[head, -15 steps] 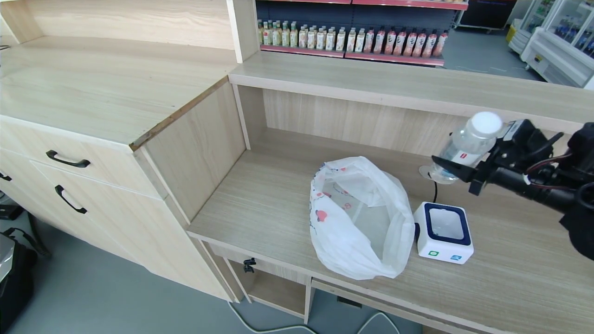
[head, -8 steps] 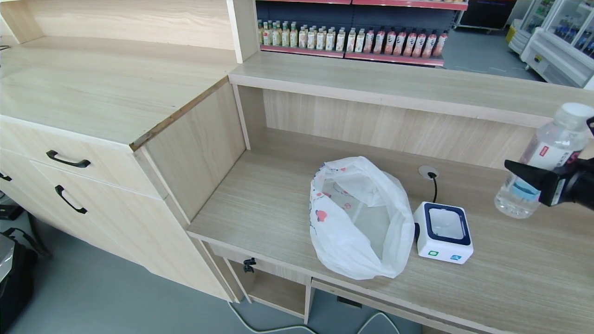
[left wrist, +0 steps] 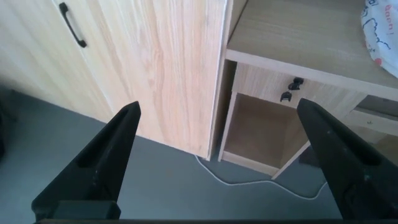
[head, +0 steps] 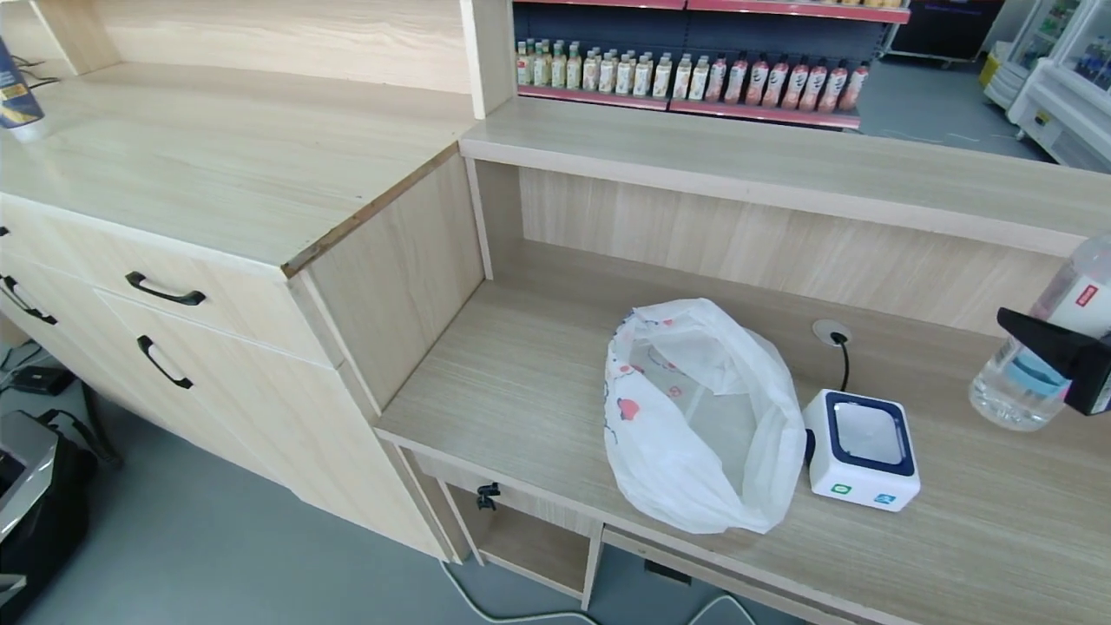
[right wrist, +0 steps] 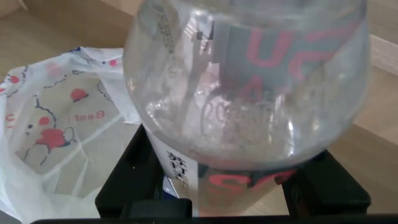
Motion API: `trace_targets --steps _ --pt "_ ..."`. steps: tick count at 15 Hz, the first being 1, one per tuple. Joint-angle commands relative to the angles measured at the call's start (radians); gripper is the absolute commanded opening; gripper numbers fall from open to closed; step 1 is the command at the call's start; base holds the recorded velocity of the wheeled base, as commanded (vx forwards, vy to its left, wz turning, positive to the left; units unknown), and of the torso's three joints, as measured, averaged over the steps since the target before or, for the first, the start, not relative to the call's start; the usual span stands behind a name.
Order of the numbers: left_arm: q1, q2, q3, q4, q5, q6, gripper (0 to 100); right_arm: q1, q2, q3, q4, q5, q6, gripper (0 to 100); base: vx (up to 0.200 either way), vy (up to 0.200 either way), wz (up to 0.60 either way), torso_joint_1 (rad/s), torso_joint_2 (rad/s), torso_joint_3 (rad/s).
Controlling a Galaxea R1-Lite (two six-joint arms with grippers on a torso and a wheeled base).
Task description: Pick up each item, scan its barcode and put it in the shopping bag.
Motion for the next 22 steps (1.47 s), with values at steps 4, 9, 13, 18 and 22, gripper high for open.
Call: trace_targets --steps 4,9,13,18,22 --pt "-0.002 0.0 0.0 0.0 0.0 0.0 100 0.034 0.074 -0.008 -0.055 0.004 0.0 0 0.0 0.0 0.6 0.008 0.0 0.001" --pt "-0.002 0.0 0.0 0.0 0.0 0.0 100 0.035 0.422 -0.012 -0.363 0.013 0.017 0 0.0 0.0 0.12 0.0 0.0 0.001" --pt "-0.002 0.0 0.0 0.0 0.0 0.0 100 0.029 0.58 0.006 -0.493 0.103 0.01 0 0.0 0.0 0.0 0.0 0.0 0.0" --pt "-0.002 0.0 0.0 0.0 0.0 0.0 100 -0.016 0.706 0.025 -0.648 0.206 0.011 0 0.0 0.0 0.0 0.0 0.0 0.0" --pt "0.0 0.0 0.0 0.0 0.0 0.0 100 -0.043 0.817 0.009 -0.782 0.26 0.011 0 0.0 0.0 0.0 0.0 0.0 0.0"
